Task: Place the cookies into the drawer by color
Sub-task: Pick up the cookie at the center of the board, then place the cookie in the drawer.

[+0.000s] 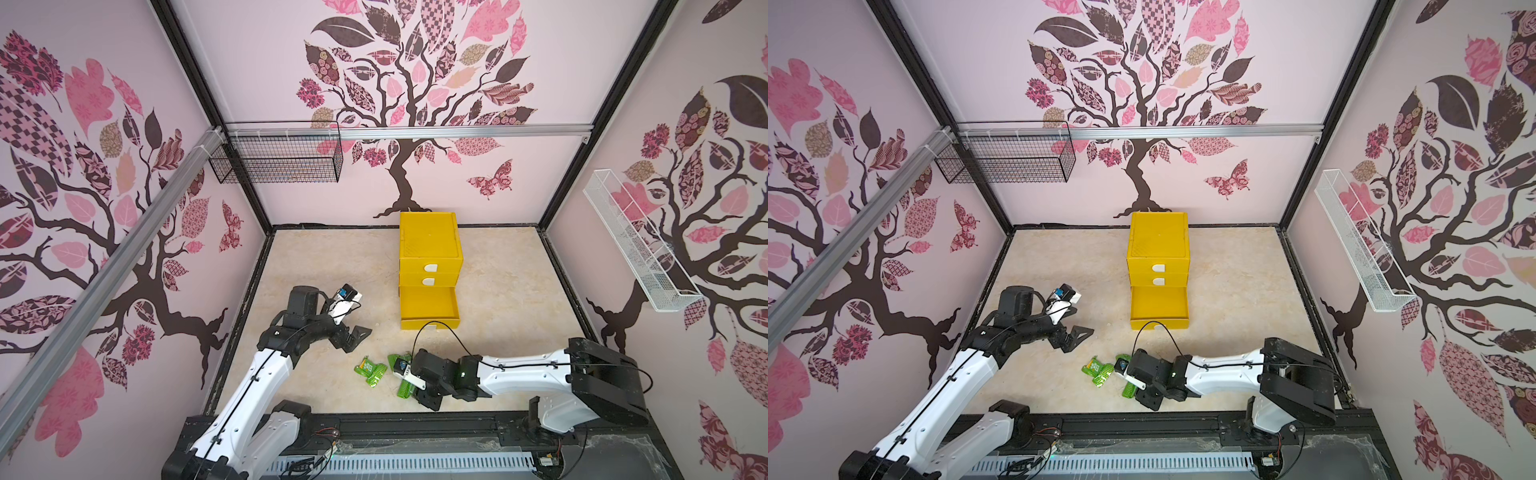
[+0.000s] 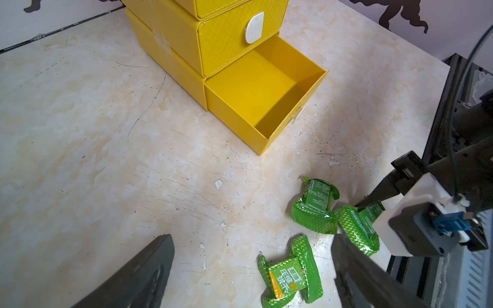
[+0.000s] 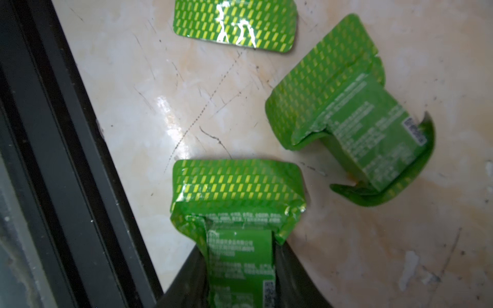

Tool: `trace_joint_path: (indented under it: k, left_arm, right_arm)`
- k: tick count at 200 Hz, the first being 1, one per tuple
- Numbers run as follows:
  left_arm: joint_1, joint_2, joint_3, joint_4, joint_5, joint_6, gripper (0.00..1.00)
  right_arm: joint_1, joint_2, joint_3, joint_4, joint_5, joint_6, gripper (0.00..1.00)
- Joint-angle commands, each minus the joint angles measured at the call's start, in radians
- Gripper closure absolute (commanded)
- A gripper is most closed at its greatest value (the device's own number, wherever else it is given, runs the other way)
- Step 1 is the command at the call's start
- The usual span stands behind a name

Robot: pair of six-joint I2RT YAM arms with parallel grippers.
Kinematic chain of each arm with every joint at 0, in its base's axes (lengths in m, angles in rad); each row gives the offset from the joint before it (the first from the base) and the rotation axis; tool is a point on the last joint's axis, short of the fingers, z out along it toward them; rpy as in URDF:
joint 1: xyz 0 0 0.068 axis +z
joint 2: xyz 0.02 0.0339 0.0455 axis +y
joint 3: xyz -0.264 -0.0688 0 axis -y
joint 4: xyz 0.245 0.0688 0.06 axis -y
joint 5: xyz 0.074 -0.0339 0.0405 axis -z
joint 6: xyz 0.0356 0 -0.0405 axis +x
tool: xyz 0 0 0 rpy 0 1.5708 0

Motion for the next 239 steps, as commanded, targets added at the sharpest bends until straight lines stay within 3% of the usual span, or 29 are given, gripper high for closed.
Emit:
trace_joint_path:
  k: [1, 79, 106, 140, 239]
  left_arm:
    - [-0.005, -0.013, 0.015, -0.006, 0.01, -0.01, 0.03]
    - [-0.01, -0.01, -0.001, 0.01, 0.003, -0.01, 0.03]
    - [-0.011, -0.008, 0.01, 0.006, 0.035, -0.03, 0.03]
    - [-0.023, -0.009, 0.008, 0.007, 0.03, -0.022, 0.03]
    - [-0.058, -0.026, -0.006, 0.006, 0.015, -0.002, 0.03]
  right_arm:
    - [0.008, -0.076, 0.003, -0.03, -0.008, -0.018, 0.64]
    - [-0.096, -0.348, 0.0, -0.097, -0.005, -0.052, 0.64]
    - [-0.174, -0.389, 0.024, -0.103, 0.078, 0.013, 0.62]
    - [-0.244, -0.338, 0.1, -0.126, 0.215, 0.065, 0.62]
    - [-0.447, -0.117, 0.298, -0.165, 0.345, 0.218, 0.59]
